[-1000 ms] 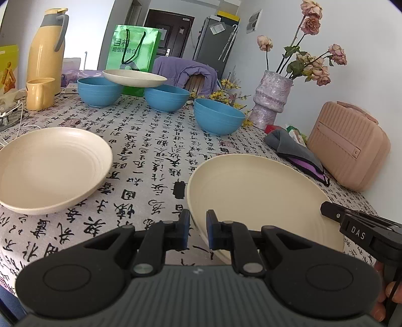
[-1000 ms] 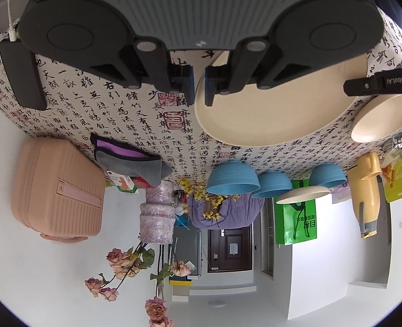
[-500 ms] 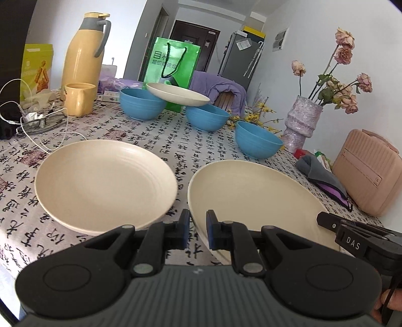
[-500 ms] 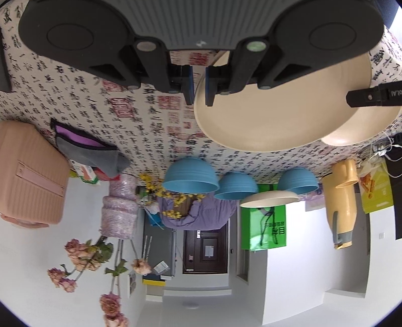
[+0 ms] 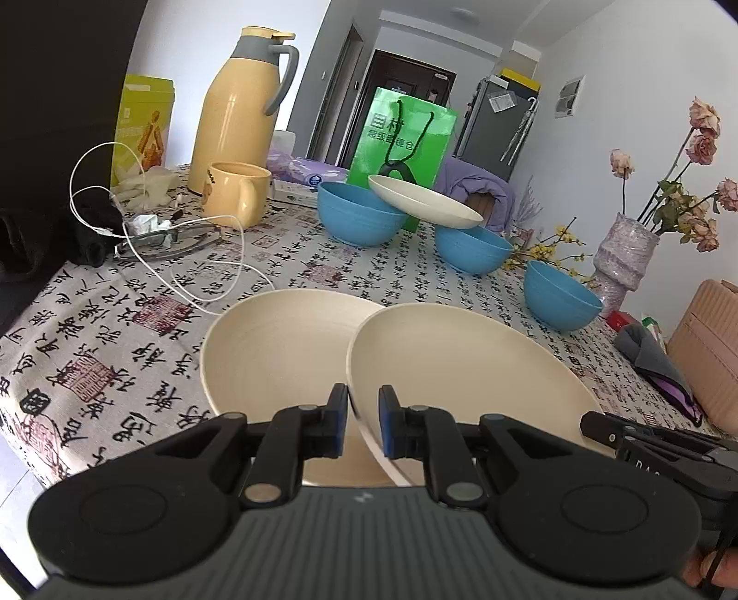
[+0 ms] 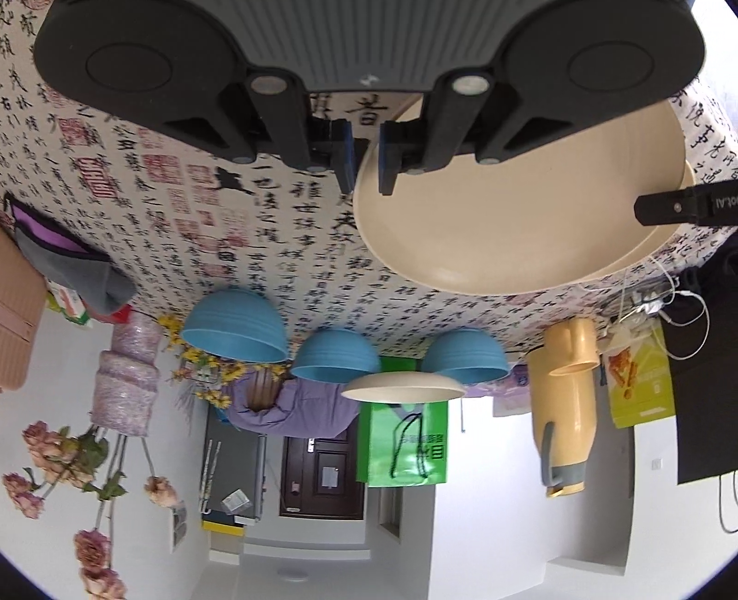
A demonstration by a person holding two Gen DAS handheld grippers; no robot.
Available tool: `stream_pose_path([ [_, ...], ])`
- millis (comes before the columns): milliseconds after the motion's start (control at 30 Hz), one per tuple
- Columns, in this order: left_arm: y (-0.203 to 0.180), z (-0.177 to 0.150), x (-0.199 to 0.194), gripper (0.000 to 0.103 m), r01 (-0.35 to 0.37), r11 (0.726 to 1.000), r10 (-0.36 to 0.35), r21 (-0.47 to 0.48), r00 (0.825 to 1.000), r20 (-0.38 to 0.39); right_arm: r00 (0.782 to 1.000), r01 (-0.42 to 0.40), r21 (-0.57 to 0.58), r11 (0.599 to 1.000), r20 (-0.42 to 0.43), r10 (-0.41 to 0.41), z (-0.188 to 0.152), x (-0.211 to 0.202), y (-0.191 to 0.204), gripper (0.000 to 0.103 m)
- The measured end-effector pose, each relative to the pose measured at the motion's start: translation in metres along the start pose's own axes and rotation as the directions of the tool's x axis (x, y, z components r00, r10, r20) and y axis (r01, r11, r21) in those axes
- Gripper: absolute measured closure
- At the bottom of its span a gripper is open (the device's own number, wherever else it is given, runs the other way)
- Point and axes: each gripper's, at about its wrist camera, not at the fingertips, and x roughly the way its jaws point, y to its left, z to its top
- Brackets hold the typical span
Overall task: Organize plates and bowls
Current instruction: 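Lift the second plate with both tools and carry it over the first plate, then lower the second plate onto the first plate and open both tools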
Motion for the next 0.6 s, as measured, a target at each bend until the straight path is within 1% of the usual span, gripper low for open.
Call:
stream_pose_path([
  [200, 0.028, 0.008, 0.005, 0.088, -0.008, 1.000, 0.009, -0.025, 1.000, 0.007, 1.000, -0.029, -0.029, 0.999, -0.012, 0.029, 0.008, 0.014, 0.027, 0.092],
  [333, 0.040, 0.013, 0.007, 0.088, -0.021, 0.999, 0.021, -0.027, 1.000, 0.018, 0.999, -0.035, -0.055, 0.998, -0.017, 0.034, 0.015, 0.025, 0.044, 0.092],
  [500, 0.056, 0.018, 0.012, 0.088, -0.030, 0.998, 0.031, -0.050, 0.999, 0.014, 0.999, -0.044, -0.079, 0.996, -0.025, 0.042, 0.020, 0.037, 0.061, 0.092],
  [600, 0.061, 0.021, 0.013, 0.088, -0.047, 0.998, 0.048, -0.038, 0.998, 0.028, 0.999, -0.039, -0.105, 0.994, -0.022, 0.037, 0.020, 0.043, 0.071, 0.092],
])
